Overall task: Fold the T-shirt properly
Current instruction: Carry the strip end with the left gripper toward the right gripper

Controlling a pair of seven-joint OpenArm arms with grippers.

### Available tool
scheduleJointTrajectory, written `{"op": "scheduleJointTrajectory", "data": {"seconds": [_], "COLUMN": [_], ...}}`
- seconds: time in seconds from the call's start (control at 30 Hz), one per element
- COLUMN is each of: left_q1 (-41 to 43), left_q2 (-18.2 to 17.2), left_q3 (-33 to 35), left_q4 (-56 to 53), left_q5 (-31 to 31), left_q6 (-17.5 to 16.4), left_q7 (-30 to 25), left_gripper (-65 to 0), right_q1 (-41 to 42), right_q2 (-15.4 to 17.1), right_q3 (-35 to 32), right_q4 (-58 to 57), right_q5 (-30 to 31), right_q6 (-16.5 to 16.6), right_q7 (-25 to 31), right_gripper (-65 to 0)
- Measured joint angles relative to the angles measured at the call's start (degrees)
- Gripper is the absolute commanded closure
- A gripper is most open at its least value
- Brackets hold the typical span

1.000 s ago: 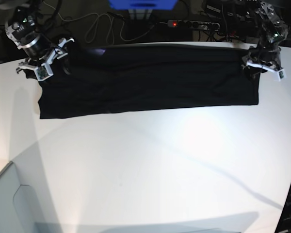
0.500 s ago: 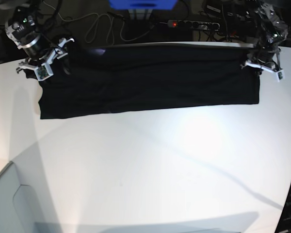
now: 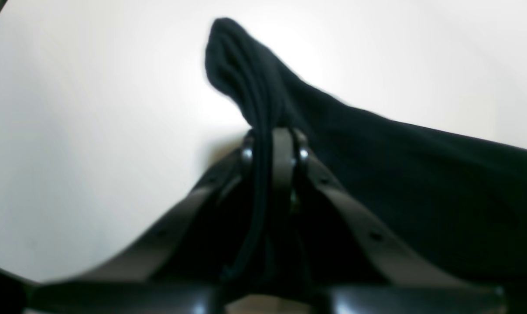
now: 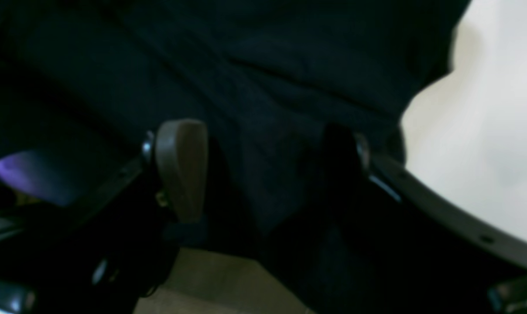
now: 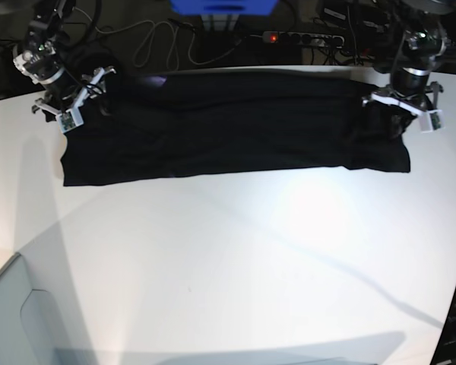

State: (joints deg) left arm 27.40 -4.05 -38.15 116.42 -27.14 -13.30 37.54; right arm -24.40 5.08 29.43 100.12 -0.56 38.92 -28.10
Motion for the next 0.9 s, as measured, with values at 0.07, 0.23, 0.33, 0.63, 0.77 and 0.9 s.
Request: {"op": "scheduleJointTrajectory", "data": {"seconds": [0.07,0.23,0.33,0.63,0.77,0.9], "left_q1": [0.9,1.2,1.4,1.3,1.3,-0.5], "left_q2": [0.0,-0.3,-0.3,-0.7,-0.7,-0.7], "left_q3": [3.1,8.3,11.4,24.8,31.2,36.0], "left_q4": [1.3,1.1,1.1,1.2,1.2,0.9], "left_q5": [-0.1,0.0,0.2,0.4,0.7,0.8], "left_q6": [-0.3,-0.2,0.0,0.0,0.6,0.7], "left_q7": [-0.5,-0.5,-0.4,-0.5,-0.5,-0.3], "left_gripper": [0.0,0.0,0.0,0.0,0.0,0.0], "right_q1": [0.8,3.9,4.9,5.2,5.2,5.2], "right_q2": [0.0,1.6,2.6,3.3,3.3,3.3], "right_q3": [0.0,-0.2,-0.3,-0.2,-0.2,-0.2], "right_q4": [-1.3,-6.2,-8.4,-8.9,-8.9,-8.9], "right_q5": [0.0,0.2,0.7,0.6,0.6,0.6], "right_q6": [0.0,0.0,0.0,0.0,0.0,0.0], "right_q7": [0.0,0.2,0.7,0.9,0.9,0.7], "right_gripper": [-40.2,-40.2,-40.2,-40.2,-40.2,-40.2]}}
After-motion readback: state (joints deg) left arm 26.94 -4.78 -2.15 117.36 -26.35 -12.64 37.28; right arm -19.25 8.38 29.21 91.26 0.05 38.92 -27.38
